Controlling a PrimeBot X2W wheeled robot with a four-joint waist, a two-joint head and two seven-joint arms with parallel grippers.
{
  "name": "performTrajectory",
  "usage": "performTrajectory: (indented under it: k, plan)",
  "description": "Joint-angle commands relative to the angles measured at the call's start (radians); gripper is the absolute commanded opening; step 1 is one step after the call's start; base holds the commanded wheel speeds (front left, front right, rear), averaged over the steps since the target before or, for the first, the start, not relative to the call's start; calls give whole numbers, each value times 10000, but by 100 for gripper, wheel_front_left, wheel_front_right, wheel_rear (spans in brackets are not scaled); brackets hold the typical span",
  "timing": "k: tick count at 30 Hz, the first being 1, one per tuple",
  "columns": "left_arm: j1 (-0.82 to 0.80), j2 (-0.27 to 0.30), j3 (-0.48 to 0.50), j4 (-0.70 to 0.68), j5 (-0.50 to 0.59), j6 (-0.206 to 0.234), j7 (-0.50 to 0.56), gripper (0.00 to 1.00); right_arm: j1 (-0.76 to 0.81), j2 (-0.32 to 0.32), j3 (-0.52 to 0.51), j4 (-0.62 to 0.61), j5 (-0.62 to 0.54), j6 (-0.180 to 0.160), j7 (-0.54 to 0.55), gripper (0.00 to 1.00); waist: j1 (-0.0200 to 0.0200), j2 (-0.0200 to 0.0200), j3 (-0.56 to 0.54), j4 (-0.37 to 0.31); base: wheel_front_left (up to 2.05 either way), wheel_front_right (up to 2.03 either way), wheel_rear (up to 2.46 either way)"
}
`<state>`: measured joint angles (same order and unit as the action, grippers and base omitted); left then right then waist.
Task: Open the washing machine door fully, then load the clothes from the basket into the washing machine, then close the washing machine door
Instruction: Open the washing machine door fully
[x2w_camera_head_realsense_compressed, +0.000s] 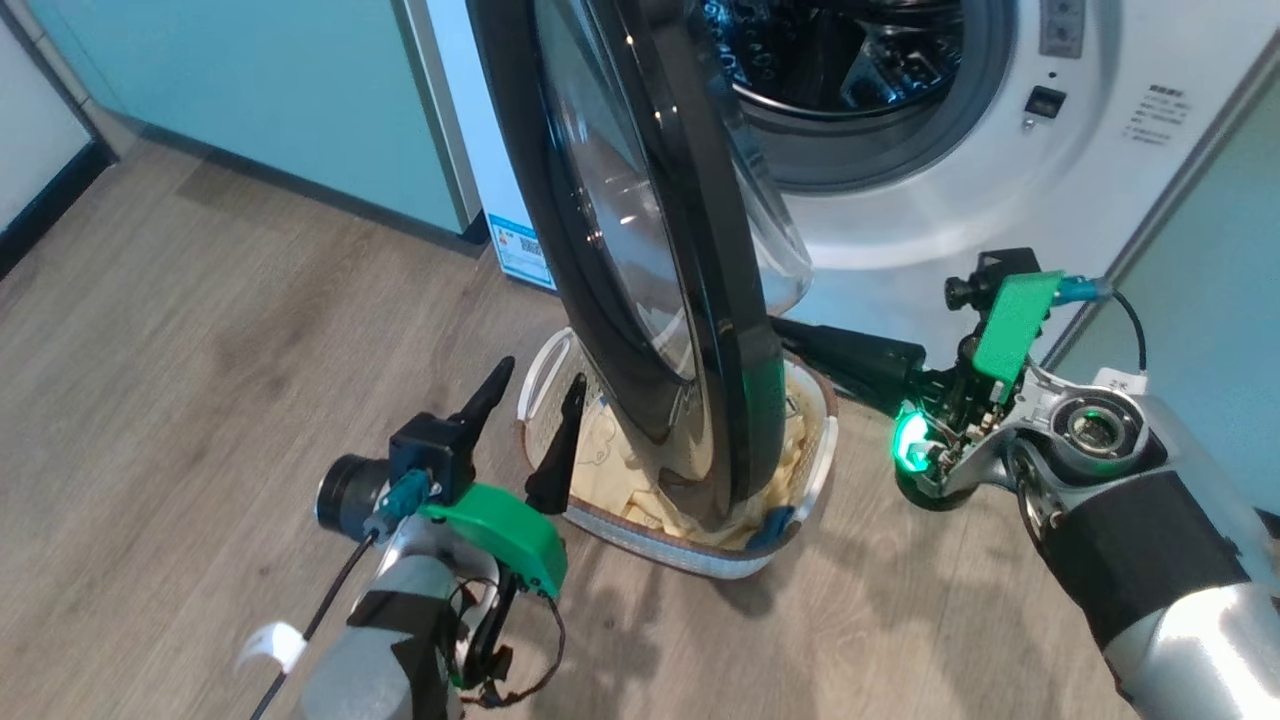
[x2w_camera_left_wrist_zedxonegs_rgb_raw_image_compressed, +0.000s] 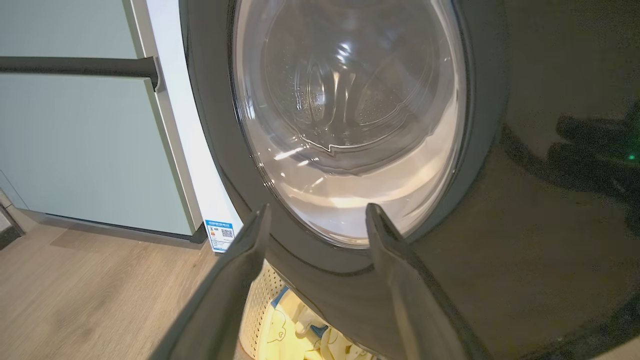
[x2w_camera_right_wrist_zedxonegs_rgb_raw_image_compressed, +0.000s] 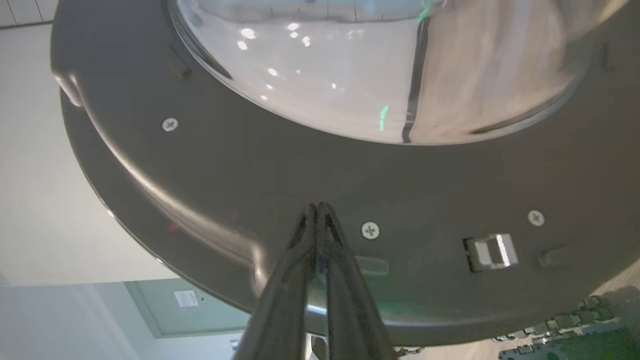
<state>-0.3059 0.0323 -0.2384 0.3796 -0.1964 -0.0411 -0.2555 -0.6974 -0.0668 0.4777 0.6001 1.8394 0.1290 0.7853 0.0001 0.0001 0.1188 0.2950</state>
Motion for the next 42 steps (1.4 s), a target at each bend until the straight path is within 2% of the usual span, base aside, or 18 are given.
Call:
performTrajectory:
  k: [1, 6, 7, 9, 10, 11, 17, 29, 38, 40, 42]
  plan:
    - [-94, 179, 391, -251, 83, -17, -63, 100, -19, 165, -63, -355, 60, 17, -227, 0, -1, -1, -81, -56, 0, 0, 0]
    - [-3, 179, 608, -176, 148, -51, -63, 100, 137, 165, -595, -162, -216, 17, -1121, 0, -1, -1, -284, -215, 0, 0, 0]
    - [2, 179, 670, -165, 178, -65, -63, 100, 184, 165, -706, -141, -319, 17, -1283, 10, -1, -1, -323, -266, 0, 0, 0]
    - [1, 187, 811, -144, 274, -108, -63, 100, 307, 165, -930, -161, -506, 17, -1542, 46, -1, -1, -403, -392, 0, 0, 0]
    - [1, 198, 882, -130, 318, -133, -63, 100, 388, 165, -1039, -179, -569, 17, -1634, 84, -1, -1, -450, -458, 0, 0, 0]
    - [-1, 215, 956, -120, 356, -158, -63, 100, 474, 165, -1151, -218, -651, 17, -1732, 100, -1, -1, -500, -530, 0, 0, 0]
    - [21, 470, 1559, -92, 453, -276, -63, 100, 1154, 165, -1820, -589, -1123, 17, -2440, 100, -1, -1, -828, -1106, 0, 0, 0]
    - [332, 937, 2836, -309, 511, -321, -63, 100, 2829, 53, -3262, -2027, -2375, 17, -4585, 100, -1, -1, -1187, -2468, 0, 0, 0]
    - [575, 977, 3377, -367, 543, -397, -63, 100, 3986, -599, -4056, -3109, -3122, 17, -6032, 100, -1, -1, -1398, -3069, 0, 0, 0]
    - [650, 984, 3488, -380, 562, -415, -63, 100, 4213, -851, -4014, -3384, -3534, 17, -6566, 100, -1, -1, -1440, -3201, 0, 0, 0]
    - [701, 967, 3561, -384, 592, -435, -63, 100, 4391, -1141, -3946, -3699, -4145, 17, -7568, 100, -1, -1, -1463, -3283, 0, 0, 0]
